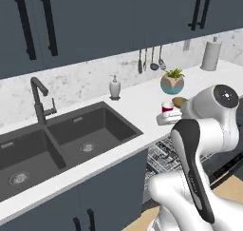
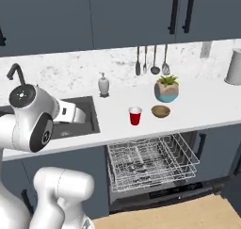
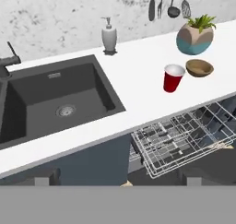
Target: Pick up the cup and bowl from the counter, place them in the dishwasher, and close the dishwasher door.
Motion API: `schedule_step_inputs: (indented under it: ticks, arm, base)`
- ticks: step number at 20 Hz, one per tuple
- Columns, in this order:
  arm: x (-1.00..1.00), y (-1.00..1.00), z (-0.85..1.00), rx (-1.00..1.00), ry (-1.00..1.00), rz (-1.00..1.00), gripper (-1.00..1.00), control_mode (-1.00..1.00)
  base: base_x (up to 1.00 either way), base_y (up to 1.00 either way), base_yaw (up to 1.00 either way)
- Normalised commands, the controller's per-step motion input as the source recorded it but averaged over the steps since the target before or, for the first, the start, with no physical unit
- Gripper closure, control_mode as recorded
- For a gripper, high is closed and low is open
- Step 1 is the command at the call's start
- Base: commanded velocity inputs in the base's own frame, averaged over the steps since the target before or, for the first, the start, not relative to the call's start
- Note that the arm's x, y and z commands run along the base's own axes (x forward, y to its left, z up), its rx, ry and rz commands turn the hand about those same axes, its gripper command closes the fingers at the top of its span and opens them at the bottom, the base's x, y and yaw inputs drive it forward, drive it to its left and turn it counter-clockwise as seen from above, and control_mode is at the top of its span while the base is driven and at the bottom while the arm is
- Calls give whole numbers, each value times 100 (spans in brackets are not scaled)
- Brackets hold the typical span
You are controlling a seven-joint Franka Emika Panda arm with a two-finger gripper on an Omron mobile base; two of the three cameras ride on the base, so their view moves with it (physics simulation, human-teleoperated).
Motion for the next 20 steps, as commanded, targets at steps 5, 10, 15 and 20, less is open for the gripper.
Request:
schedule_step_inputs:
  ticks: [5,10,15,20]
  arm:
    - [0,0,0,0,0,0,-100,100]
    - [0,0,0,0,0,0,-100,100]
    - [0,0,0,0,0,0,-100,100]
    - [0,0,0,0,0,0,-100,100]
  base:
    - [0,71,-64]
    - [6,59,-50]
    - [55,15,-33]
    - [53,13,-27]
